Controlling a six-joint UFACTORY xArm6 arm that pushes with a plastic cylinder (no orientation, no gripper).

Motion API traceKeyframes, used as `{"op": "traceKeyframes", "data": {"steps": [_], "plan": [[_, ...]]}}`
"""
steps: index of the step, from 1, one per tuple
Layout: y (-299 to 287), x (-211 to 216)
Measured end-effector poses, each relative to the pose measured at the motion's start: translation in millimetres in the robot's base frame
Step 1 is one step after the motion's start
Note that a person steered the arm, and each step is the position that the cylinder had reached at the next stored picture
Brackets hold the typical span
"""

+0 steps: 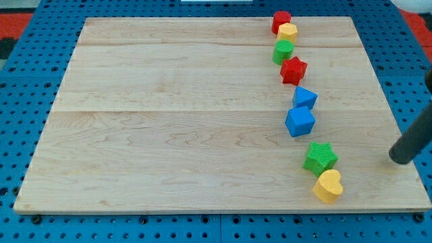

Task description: Move your arm to the right of the red star

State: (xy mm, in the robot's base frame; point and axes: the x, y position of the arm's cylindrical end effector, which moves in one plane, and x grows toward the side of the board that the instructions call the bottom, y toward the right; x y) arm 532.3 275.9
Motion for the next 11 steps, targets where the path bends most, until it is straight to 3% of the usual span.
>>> {"op": "traceKeyframes", "data": {"steps": [3,6,11], "plan": [[7.6,-91.9],[6.0,-92.9],[13.3,-167.2]]}}
